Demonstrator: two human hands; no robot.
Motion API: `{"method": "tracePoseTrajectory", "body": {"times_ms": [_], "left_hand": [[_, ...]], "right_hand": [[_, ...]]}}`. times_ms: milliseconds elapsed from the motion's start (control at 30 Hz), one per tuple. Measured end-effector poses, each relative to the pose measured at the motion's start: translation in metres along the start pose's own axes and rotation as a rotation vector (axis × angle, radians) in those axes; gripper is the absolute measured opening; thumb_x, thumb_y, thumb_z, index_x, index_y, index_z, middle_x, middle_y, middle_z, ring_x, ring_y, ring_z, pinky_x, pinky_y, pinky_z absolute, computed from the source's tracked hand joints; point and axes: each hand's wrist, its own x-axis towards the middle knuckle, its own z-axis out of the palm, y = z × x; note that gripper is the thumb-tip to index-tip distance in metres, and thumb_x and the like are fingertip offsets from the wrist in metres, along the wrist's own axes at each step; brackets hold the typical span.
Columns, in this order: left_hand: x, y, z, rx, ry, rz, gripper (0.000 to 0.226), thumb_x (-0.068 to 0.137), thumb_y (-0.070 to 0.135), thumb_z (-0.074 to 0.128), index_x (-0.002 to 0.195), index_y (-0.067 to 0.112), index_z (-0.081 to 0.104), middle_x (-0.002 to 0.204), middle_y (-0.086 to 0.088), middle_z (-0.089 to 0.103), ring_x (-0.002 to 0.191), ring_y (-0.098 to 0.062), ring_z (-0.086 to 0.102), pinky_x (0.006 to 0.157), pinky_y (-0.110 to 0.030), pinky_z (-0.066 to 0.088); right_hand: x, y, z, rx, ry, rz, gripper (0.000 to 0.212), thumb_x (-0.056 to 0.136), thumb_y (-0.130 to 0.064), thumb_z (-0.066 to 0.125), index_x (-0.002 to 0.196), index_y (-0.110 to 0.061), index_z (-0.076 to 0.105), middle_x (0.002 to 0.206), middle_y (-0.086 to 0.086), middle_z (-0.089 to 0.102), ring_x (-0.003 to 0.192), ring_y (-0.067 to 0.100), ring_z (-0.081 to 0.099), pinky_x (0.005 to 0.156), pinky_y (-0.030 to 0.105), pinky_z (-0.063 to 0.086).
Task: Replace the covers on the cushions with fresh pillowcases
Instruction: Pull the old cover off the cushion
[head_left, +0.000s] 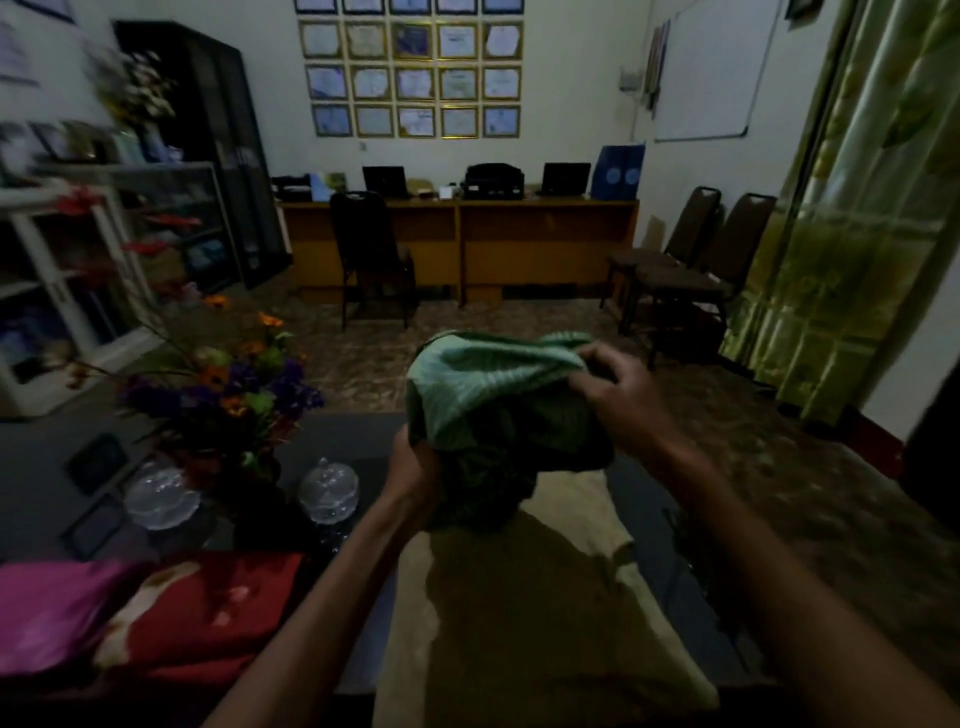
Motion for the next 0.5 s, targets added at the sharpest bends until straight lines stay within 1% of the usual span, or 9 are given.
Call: {"method": "tracePoseTrajectory", "body": {"times_ms": [67,133,200,267,333,400,433,467,500], "left_hand": [[0.006,0.010,-0.002,-0.103,-0.042,-0.061,0.020,0.104,0.012,0.048,0.101,0.018,0.067,0.101,-0.008,0.072,0.087,-0.018,0.069,0.067,-0.029,0.056],[0.005,0.011,0.005,-0.128,-0.144,-0.108,0.034,0.100,-0.007,0.041,0.100,0.015,0.067,0.104,-0.009,0.072,0.091,-0.021,0.070,0.069,-0.028,0.058],[-0.001,0.003,0.012,-0.031,-0.281,-0.150,0.043,0.093,-0.017,0.037,0.098,0.016,0.065,0.098,-0.003,0.072,0.097,-0.023,0.068,0.071,-0.024,0.057],[-0.009,-0.001,0.012,0.063,-0.456,-0.187,0.042,0.094,-0.013,0.039,0.102,0.019,0.066,0.094,0.002,0.074,0.096,-0.018,0.068,0.078,-0.025,0.056],[-0.010,-0.001,0.002,0.182,-0.537,-0.134,0.040,0.095,-0.007,0.046,0.104,0.025,0.068,0.099,0.007,0.074,0.100,-0.014,0.068,0.084,-0.025,0.055],[-0.007,-0.001,-0.016,0.363,-0.541,-0.001,0.035,0.095,0.001,0.057,0.105,0.032,0.069,0.102,0.014,0.073,0.106,-0.012,0.068,0.086,-0.023,0.055],[-0.007,-0.001,-0.026,0.457,-0.536,0.080,0.028,0.091,0.008,0.064,0.106,0.032,0.071,0.101,0.013,0.074,0.106,-0.010,0.069,0.086,-0.024,0.056],[-0.007,-0.002,-0.036,0.537,-0.510,0.148,0.025,0.086,0.016,0.070,0.106,0.030,0.072,0.101,0.011,0.075,0.103,-0.008,0.069,0.086,-0.028,0.058],[-0.008,-0.002,-0.046,0.584,-0.470,0.187,0.027,0.082,0.021,0.074,0.108,0.027,0.071,0.102,0.009,0.075,0.100,-0.007,0.070,0.086,-0.032,0.059]], "right_hand": [[-0.010,0.024,0.016,0.052,-0.133,0.089,0.049,0.076,-0.040,0.076,0.120,-0.032,0.055,0.124,0.003,0.058,0.111,0.019,0.063,0.080,0.030,0.059],[-0.022,0.049,0.036,0.073,-0.205,0.142,0.071,0.080,-0.023,0.080,0.137,-0.031,0.038,0.130,-0.004,0.054,0.116,0.012,0.059,0.080,0.016,0.055],[-0.037,0.071,0.058,-0.061,-0.259,0.228,0.059,0.094,0.006,0.062,0.146,-0.011,0.039,0.125,-0.003,0.057,0.120,0.021,0.059,0.072,0.006,0.049],[-0.045,0.088,0.074,-0.298,-0.366,0.198,0.046,0.098,0.012,0.051,0.143,0.005,0.043,0.118,-0.002,0.059,0.114,0.021,0.061,0.072,0.007,0.046],[-0.045,0.095,0.083,-0.225,-0.381,0.296,0.042,0.101,0.007,0.049,0.142,0.007,0.040,0.127,0.004,0.055,0.114,0.014,0.055,0.080,0.006,0.036],[-0.041,0.089,0.085,-0.172,-0.247,0.254,0.039,0.093,0.003,0.066,0.130,0.002,0.053,0.107,-0.005,0.057,0.095,0.000,0.052,0.078,0.005,0.035],[-0.041,0.086,0.085,-0.159,-0.213,0.232,0.037,0.087,-0.004,0.076,0.121,-0.002,0.061,0.096,-0.008,0.057,0.087,-0.002,0.052,0.080,0.010,0.038],[-0.042,0.082,0.086,-0.156,-0.188,0.204,0.042,0.080,-0.021,0.084,0.114,-0.005,0.066,0.095,-0.005,0.062,0.089,0.000,0.056,0.085,0.019,0.043],[-0.043,0.080,0.085,-0.161,-0.149,0.165,0.058,0.072,-0.040,0.084,0.115,-0.006,0.067,0.102,0.000,0.067,0.096,0.007,0.061,0.090,0.027,0.048]]}}
